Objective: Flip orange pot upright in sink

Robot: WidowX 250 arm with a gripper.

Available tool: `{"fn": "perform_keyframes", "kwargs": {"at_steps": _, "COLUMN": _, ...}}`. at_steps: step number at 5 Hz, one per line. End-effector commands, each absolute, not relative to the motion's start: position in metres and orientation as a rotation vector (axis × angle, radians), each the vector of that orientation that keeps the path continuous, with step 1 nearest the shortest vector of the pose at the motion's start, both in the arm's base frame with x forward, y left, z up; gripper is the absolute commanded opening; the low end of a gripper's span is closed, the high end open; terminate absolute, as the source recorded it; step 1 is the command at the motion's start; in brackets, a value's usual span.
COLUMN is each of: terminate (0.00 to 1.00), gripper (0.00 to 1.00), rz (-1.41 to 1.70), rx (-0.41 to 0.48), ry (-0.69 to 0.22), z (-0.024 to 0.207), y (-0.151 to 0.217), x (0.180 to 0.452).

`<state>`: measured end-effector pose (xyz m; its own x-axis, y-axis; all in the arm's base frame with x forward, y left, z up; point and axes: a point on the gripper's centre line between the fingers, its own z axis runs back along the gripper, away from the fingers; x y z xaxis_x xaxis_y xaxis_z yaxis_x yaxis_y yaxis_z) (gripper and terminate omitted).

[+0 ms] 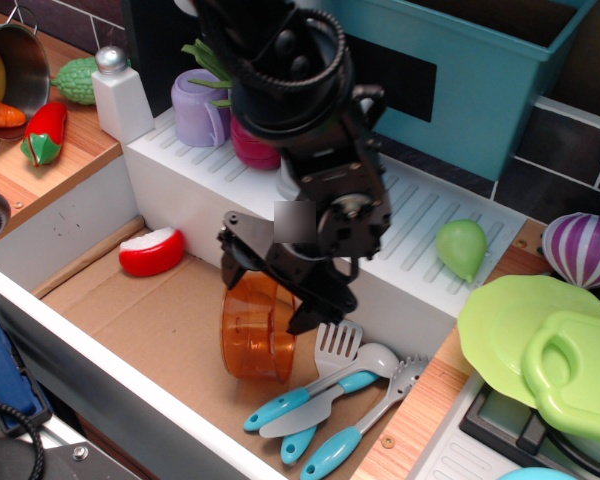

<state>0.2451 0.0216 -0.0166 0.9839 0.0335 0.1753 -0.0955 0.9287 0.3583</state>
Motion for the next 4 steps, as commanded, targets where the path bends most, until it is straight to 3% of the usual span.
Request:
{"fn": "perform_keyframes", "kwargs": {"at_steps": 1, "terminate": 0.0, "gripper": 0.0, "rz": 0.072, "rx": 0.4, "ry": -0.185, "z": -0.012, "y": 0.033, "x": 0.247}}
{"fn": "perform_keyframes", "kwargs": {"at_steps": 4, "terminate": 0.0, "gripper": 0.0, "rz": 0.012, "rx": 0.405, "ry": -0.168, "z": -0.006, "y": 0.054, "x": 0.242}}
